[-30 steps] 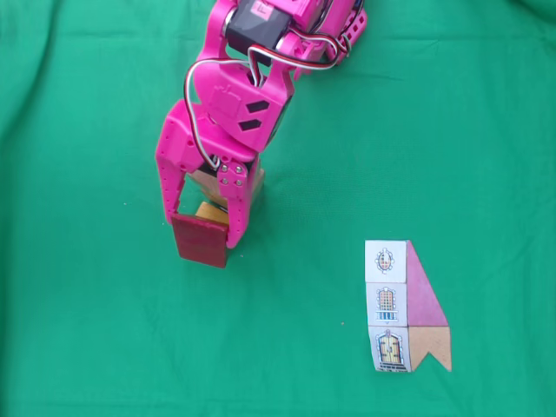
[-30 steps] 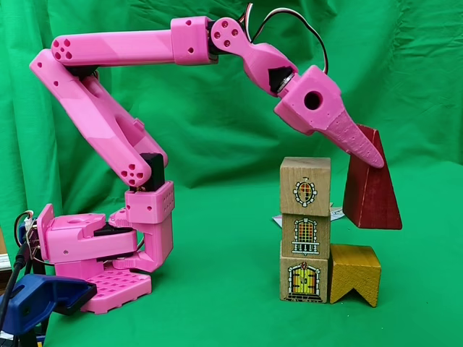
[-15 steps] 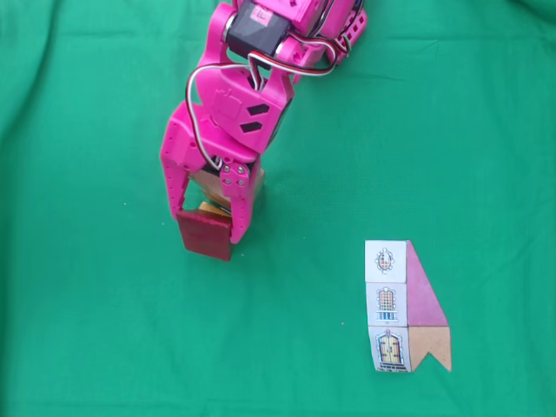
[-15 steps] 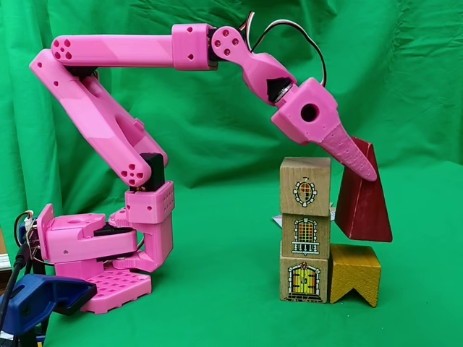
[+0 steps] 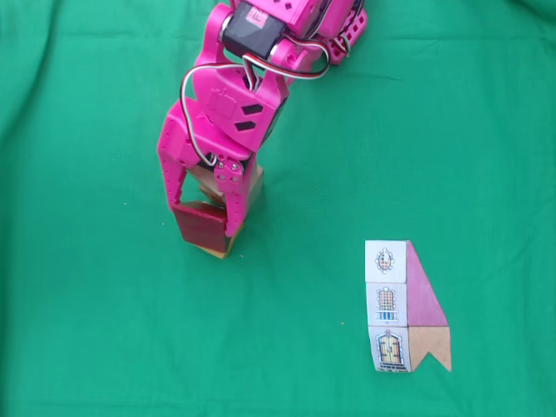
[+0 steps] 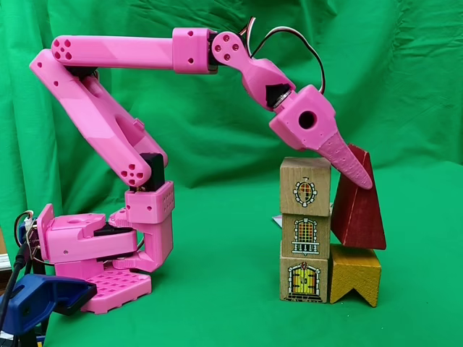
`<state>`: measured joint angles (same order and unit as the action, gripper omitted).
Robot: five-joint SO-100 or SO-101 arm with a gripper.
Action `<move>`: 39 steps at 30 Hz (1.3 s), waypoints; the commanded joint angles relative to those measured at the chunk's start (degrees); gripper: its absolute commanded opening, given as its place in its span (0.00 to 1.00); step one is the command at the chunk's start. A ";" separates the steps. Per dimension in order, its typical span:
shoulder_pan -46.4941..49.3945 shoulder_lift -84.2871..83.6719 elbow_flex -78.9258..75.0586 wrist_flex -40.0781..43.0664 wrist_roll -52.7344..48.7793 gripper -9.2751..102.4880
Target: Grasp some building blocks and build the house on the picture.
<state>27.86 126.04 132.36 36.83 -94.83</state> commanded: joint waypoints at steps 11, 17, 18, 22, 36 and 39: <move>0.62 1.49 -0.35 -0.44 0.35 0.30; 0.62 1.49 -0.35 -0.62 -0.26 0.31; 0.62 1.49 -0.35 -0.44 -0.35 0.31; 0.62 1.49 -0.35 -0.26 -0.44 0.31; 0.62 1.58 -0.97 -0.26 -0.53 0.39; 0.62 3.69 -1.14 -0.35 -0.44 0.39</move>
<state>28.12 126.74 132.45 36.83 -95.10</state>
